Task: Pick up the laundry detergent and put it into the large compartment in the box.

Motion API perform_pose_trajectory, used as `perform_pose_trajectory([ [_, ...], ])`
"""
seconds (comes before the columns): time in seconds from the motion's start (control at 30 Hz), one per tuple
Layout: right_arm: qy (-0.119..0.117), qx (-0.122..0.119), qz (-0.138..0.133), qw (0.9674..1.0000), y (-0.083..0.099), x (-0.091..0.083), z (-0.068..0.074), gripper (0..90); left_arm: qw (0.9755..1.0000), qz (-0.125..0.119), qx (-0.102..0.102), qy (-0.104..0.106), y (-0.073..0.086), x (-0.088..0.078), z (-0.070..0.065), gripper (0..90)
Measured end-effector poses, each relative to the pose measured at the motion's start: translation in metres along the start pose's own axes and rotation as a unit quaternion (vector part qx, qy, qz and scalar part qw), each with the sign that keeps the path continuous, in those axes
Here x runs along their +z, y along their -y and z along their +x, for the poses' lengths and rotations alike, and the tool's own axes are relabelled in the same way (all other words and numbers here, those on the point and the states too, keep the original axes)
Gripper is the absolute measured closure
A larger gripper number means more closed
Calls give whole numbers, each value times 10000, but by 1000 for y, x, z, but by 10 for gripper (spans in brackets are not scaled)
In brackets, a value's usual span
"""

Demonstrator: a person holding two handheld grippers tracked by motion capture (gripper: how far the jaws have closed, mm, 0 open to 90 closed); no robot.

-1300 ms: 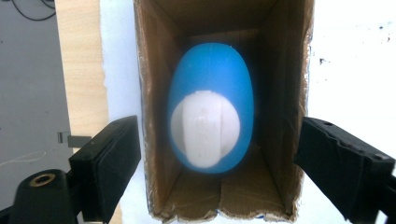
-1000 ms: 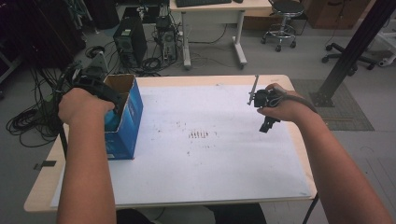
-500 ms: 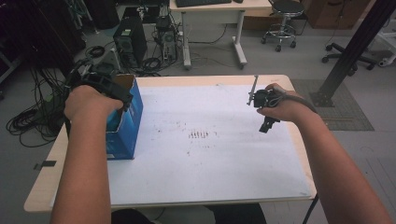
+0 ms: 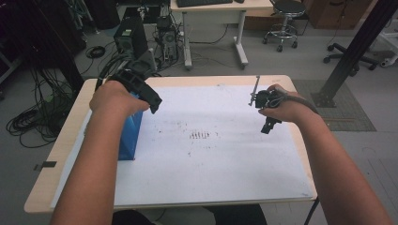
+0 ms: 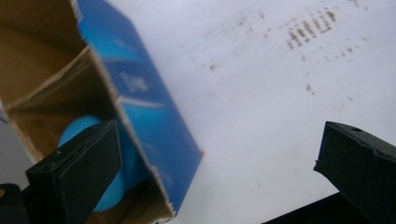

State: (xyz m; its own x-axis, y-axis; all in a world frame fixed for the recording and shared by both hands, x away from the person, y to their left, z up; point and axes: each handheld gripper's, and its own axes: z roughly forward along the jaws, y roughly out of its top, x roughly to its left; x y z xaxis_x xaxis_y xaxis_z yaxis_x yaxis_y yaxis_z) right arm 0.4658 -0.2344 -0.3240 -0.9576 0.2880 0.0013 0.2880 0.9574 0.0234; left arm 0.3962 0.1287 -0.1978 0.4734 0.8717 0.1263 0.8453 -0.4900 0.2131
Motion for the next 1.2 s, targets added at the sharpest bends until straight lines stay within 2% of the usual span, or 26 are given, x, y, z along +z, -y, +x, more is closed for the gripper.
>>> perform_pose_trajectory([
  [0.07, -5, 9, 6, 10000, 0, 0, 0, 60, 9997, -37, 237, 71, -5, -1, -11, 3],
  [0.1, 6, -17, 17, 10000, 0, 0, 0, 60, 9989, -51, 446, 127, -9, -2, -20, 3],
  [0.13, -10, 25, 17, 10000, 0, 0, 0, 60, 9982, -51, 572, 186, -11, -2, -25, 3],
  [0.2, -19, 47, 39, 10000, 0, 1, 1, 60, 9965, -35, 785, 290, -14, -1, -35, 3],
  [0.27, -15, 35, 43, 10000, 0, 1, 1, 60, 9939, -3, 1065, 273, -17, -1, -43, 3],
  [0.3, -19, 35, 54, 10000, 0, 1, 2, 60, 9926, -4, 1175, 307, -18, -1, -48, 3],
  [0.33, -19, 35, 54, 10000, 0, 1, 2, 60, 9926, -4, 1175, 307, -18, -1, -48, 3],
  [0.37, -11, 24, 63, 10000, -1, 2, 3, 60, 9899, 39, 1379, 339, -20, 0, -53, 3],
  [0.47, -19, 37, 79, 10000, -1, 1, 3, 60, 9859, 90, 1625, 400, -22, 0, -61, 2],
  [0.5, -16, 33, 76, 10000, -1, 1, 3, 60, 9835, 93, 1744, 463, -23, -1, -64, 2],
  [0.53, -16, 33, 76, 10000, -1, 1, 3, 60, 9835, 93, 1744, 463, -23, -1, -64, 2],
  [0.57, -18, 55, 119, 9999, -1, 0, 3, 60, 9800, 73, 1909, 567, -24, -4, -68, 2],
  [0.6, -18, 55, 119, 9999, -1, 0, 3, 60, 9800, 73, 1909, 567, -24, -4, -68, 2],
  [0.63, -17, 94, 107, 9999, 0, 0, 2, 60, 9755, 40, 2098, 653, -25, -7, -74, 2],
  [0.67, -17, 94, 107, 9999, 0, 0, 2, 60, 9755, 40, 2098, 653, -25, -7, -74, 2],
  [0.7, -15, 122, 101, 9999, 1, -1, 0, 60, 9723, 96, 2231, 695, -26, -8, -79, 2],
  [0.73, -15, 122, 101, 9999, 1, -1, 0, 60, 9723, 96, 2231, 695, -26, -8, -79, 2],
  [0.77, -18, 121, 105, 9999, 2, -3, -1, 60, 9686, 113, 2401, 638, -28, -9, -84, 2],
  [0.8, -18, 121, 105, 9999, 2, -3, -1, 60, 9686, 113, 2401, 638, -28, -9, -84, 2],
  [0.87, -5, 137, 104, 9999, 2, -6, -1, 60, 9660, 131, 2507, 626, -33, -10, -88, 3],
  [0.93, -2, 134, 106, 9999, 1, -6, -1, 60, 9655, 170, 2518, 637, -35, -10, -90, 2],
  [0.97, 4, 115, 107, 9999, 1, -8, -1, 60, 9640, 183, 2580, 621, -37, -10, -92, 2],
  [1.1, 25, 62, 115, 9999, -1, -10, -1, 60, 9621, 235, 2640, 639, -40, -12, -94, 2],
  [1.17, 17, 89, 103, 9999, -2, -11, 0, 60, 9627, 214, 2624, 624, -40, -13, -94, 2],
  [1.2, 12, 87, 104, 9999, -2, -11, 1, 60, 9621, 228, 2644, 630, -41, -15, -92, 2],
])
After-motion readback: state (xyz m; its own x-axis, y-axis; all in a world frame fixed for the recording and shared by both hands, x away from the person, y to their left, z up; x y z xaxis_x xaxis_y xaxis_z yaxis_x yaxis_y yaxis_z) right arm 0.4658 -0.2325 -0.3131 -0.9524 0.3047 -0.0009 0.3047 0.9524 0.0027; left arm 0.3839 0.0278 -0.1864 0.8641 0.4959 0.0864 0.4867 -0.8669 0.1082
